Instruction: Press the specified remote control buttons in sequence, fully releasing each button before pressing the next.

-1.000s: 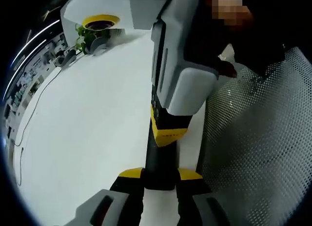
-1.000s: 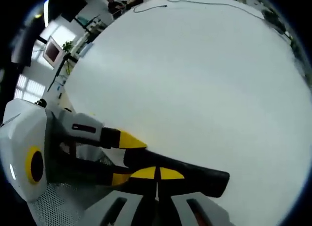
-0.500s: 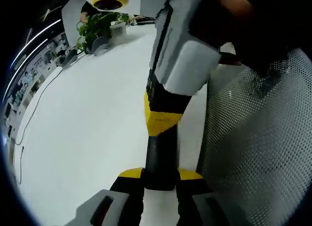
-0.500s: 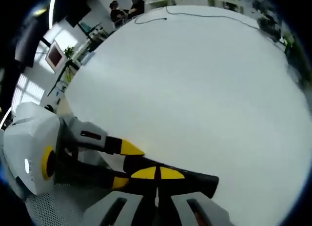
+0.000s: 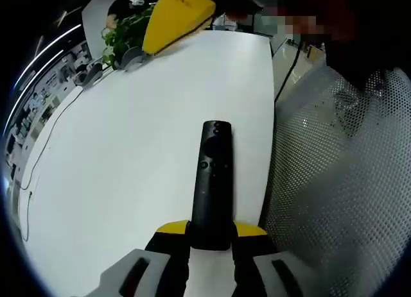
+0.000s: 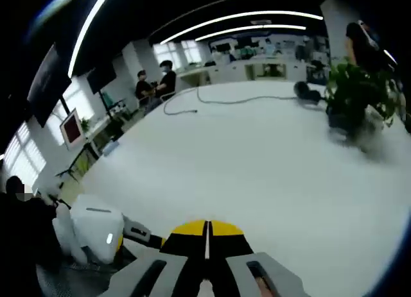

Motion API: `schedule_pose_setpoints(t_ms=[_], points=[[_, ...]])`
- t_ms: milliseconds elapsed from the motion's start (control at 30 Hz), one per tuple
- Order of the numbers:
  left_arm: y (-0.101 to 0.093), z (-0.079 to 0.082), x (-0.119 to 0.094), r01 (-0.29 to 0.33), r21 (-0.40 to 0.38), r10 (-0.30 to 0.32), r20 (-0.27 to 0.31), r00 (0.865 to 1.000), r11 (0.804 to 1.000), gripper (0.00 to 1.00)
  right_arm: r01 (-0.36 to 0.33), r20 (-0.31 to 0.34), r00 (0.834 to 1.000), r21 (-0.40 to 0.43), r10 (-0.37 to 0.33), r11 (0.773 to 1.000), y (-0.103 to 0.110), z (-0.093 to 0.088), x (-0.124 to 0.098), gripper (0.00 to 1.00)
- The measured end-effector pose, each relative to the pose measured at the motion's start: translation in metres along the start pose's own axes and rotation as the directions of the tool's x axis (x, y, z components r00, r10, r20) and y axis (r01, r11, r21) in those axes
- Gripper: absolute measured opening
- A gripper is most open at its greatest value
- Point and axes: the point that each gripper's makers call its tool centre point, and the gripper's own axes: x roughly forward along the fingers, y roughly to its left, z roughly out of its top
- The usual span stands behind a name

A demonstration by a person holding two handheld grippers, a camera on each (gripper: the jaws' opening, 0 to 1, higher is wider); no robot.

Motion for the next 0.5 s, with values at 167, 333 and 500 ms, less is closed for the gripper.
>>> schedule_pose_setpoints(t_ms=[167, 333, 500], points=[[0.000, 0.001, 0.001, 0.000, 0.011, 0.000, -0.038, 0.999, 1.000, 0.24, 0.061, 0.110, 0.992, 0.060, -0.067, 0.996, -0.018, 0.019, -0.024, 0.07], [-0.001, 0.001, 0.001, 0.008, 0.032, -0.006, -0.087, 0.996, 0.999, 0.24, 0.076, 0.201, 0.975, 0.104, -0.096, 0.992, -0.029, 0.035, -0.049, 0.18], [-0.001, 0.000, 0.001, 0.011, 0.035, -0.008, -0.106, 0.994, 0.999, 0.24, 0.142, 0.280, 0.947, 0.070, -0.156, 0.987, -0.042, 0.045, -0.076, 0.39]])
